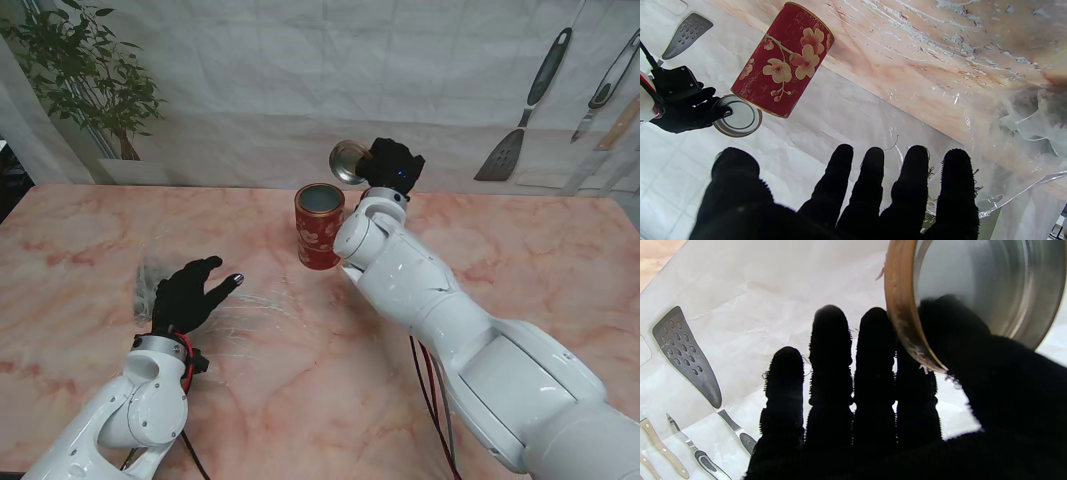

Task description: Insert tea bags into the tea bag box

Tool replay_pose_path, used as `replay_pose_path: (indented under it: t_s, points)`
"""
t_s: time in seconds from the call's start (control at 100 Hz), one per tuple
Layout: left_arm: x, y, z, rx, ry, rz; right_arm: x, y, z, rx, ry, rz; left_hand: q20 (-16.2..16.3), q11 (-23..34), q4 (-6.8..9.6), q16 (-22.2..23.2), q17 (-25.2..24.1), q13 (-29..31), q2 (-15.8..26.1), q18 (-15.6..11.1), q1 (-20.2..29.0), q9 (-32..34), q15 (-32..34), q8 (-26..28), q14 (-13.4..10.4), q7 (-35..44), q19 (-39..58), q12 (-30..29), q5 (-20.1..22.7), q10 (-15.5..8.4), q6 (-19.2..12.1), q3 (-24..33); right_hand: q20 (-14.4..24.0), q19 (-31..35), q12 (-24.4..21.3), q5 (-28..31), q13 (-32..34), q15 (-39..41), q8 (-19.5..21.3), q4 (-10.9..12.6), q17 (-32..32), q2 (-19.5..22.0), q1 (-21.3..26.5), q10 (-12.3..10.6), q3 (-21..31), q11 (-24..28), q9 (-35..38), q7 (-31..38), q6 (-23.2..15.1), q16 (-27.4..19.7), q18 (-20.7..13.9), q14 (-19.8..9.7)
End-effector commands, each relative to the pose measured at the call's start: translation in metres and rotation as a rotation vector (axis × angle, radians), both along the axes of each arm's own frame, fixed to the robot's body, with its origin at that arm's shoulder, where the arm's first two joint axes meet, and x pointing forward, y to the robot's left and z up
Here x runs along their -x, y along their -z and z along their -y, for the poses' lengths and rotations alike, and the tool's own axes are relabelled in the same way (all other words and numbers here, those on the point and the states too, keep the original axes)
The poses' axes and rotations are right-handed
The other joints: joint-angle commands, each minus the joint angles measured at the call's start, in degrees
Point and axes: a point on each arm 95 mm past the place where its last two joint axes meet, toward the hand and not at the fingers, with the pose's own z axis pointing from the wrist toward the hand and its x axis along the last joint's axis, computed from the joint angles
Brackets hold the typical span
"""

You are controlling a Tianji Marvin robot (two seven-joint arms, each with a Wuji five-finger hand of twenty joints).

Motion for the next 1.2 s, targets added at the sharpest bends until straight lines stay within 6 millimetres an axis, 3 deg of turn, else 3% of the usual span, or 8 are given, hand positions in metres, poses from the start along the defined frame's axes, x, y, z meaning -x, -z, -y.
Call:
replay_pose_path:
  t_s: [0.0, 0.33, 1.19]
  points:
    - [0.0, 0.0, 0.001, 0.002, 0.006, -0.012, -0.002, -0.01, -0.012, -0.017, -0.026, 0.02, 1.02, 0.33, 1.88, 0.21, 0.0, -0.18, 0.14, -1.17, 1.0, 0.19, 0.39, 0.49, -1.3, 0.15, 1.46, 0.82, 1.03, -1.18, 0.28, 0.21, -0.45, 1.25, 0.54, 2.19, -0.45, 1.6, -0.4, -1.66, -0.5, 1.45, -1.34, -1.84, 1.02, 1.06, 0.33, 0.48, -2.32, 0.72, -0.96, -0.55]
    - [0.001, 0.0, -0.002, 0.001, -0.003, -0.013, -0.001, -0.018, -0.022, 0.005, -0.023, 0.043, 1.04, 0.39, 1.87, 0.22, 0.0, -0.19, 0.07, -1.25, 0.99, 0.27, 0.42, 0.51, -1.3, 0.2, 1.5, 0.84, 1.16, -1.18, 0.3, 0.19, -0.54, 1.34, 0.33, 2.1, -0.55, 1.7, -0.35, -1.65, -0.46, 1.59, -1.37, -2.04, 0.92, 1.26, 0.18, 0.47, -2.6, 0.65, -1.01, -0.65]
    - [0.004, 0.002, -0.009, 0.005, -0.014, -0.024, -0.006, -0.003, -0.033, 0.084, -0.048, 0.012, 1.01, 0.45, 1.85, 0.18, -0.08, -0.26, 0.05, -1.31, 1.01, 0.39, 0.37, 0.57, -1.36, 0.25, 1.44, 0.9, 1.25, -1.2, 0.24, 0.17, -0.97, 1.22, 0.05, 1.55, -1.33, 1.54, -0.2, -1.83, -0.77, 2.21, -2.32, -2.97, 0.62, 1.4, -0.9, 0.39, -3.92, 0.47, -1.5, -1.25]
